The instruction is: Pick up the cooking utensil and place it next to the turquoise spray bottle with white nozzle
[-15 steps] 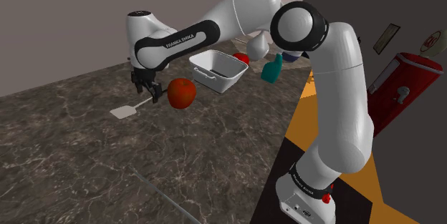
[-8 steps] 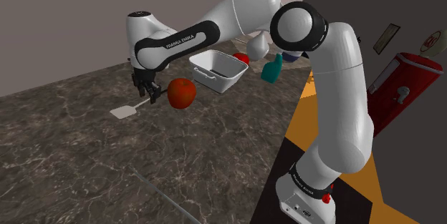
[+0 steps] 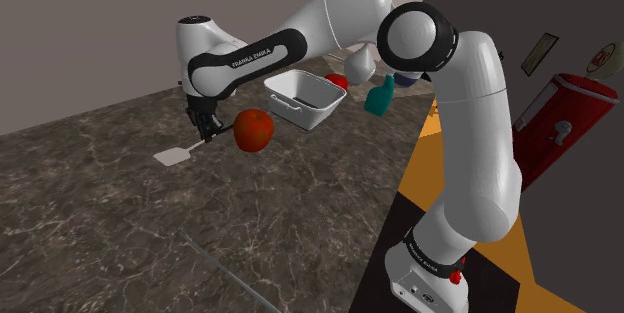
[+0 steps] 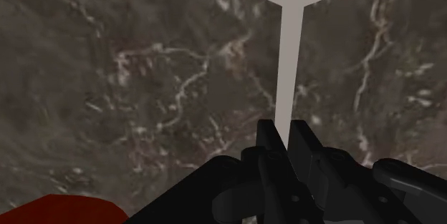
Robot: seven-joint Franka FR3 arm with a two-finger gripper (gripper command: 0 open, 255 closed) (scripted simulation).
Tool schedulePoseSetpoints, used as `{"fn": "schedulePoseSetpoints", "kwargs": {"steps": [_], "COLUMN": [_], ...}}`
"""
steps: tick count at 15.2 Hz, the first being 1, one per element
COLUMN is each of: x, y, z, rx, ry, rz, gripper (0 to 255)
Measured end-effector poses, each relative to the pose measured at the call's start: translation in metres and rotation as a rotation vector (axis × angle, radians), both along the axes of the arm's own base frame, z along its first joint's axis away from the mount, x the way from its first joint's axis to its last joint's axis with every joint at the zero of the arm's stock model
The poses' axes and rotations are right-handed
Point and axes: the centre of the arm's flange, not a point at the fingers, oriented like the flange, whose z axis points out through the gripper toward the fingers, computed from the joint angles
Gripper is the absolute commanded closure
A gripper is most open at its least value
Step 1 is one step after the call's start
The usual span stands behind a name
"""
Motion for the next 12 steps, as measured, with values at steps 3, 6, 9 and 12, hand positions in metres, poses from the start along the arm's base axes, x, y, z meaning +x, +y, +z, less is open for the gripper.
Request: {"fn": "schedulePoseSetpoints", "kwargs": {"steps": [3, 6, 9, 12], "x": [0.0, 0.0, 0.0, 0.0], "y": [0.0, 0.0, 0.0, 0.001], "z": [0.006, 0.021, 0.037, 0.052], "rx": [0.0, 0.0, 0.0, 0.0], "ry": [0.0, 0.0, 0.0, 0.0], "rz": [0.0, 0.0, 0.0, 0.0], "gripper": [255, 255, 255, 255]}}
